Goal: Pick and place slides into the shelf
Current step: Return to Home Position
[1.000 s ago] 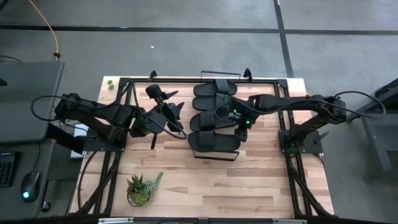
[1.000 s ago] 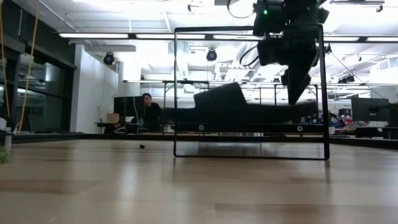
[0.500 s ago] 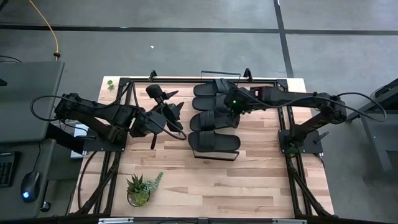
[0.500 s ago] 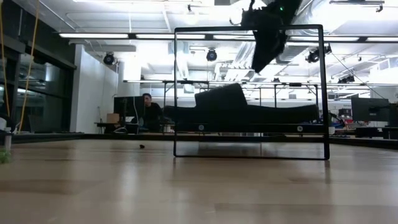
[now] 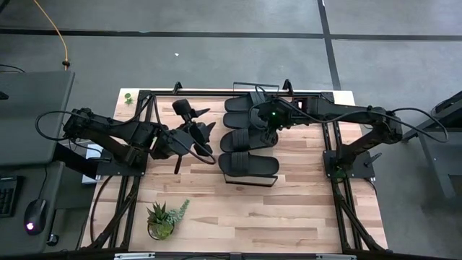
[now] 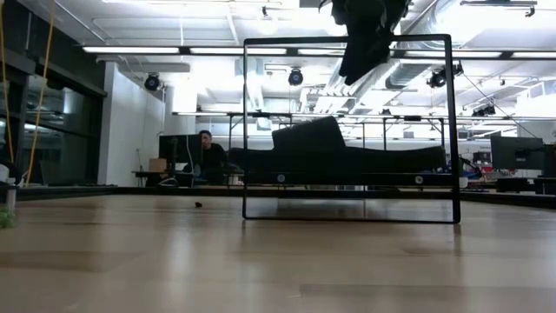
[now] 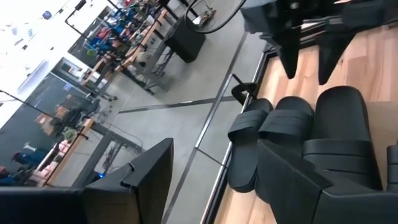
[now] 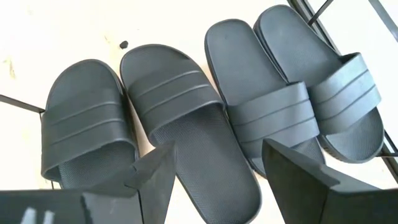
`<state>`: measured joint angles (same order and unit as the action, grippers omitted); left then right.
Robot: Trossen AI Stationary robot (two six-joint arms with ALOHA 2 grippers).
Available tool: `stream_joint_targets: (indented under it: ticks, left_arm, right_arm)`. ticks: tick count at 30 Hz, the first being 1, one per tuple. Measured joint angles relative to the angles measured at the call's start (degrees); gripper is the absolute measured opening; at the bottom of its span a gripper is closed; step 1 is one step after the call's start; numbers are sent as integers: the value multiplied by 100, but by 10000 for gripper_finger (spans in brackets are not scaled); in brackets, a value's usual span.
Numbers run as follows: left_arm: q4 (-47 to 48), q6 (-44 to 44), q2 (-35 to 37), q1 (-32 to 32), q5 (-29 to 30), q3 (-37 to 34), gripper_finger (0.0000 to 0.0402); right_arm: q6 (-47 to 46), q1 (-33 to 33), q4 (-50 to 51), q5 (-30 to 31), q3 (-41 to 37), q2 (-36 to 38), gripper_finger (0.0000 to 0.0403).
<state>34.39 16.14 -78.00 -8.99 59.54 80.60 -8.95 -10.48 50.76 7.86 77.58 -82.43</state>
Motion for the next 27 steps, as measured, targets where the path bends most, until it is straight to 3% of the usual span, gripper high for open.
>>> stream_joint_targets:
  ticks: [17, 21, 27]
  left_arm:
    - [-32, 2, 0, 0, -116, 0, 216]
    - [33, -11, 2, -2, -496, 0, 216]
    - [5, -383, 0, 0, -1559, 0, 216]
  right_arm:
    - [0, 0, 0, -12, 0, 0, 226]
    - [0, 0, -5, -11, 0, 0, 226]
    - [44, 0, -60, 1, 0, 0, 226]
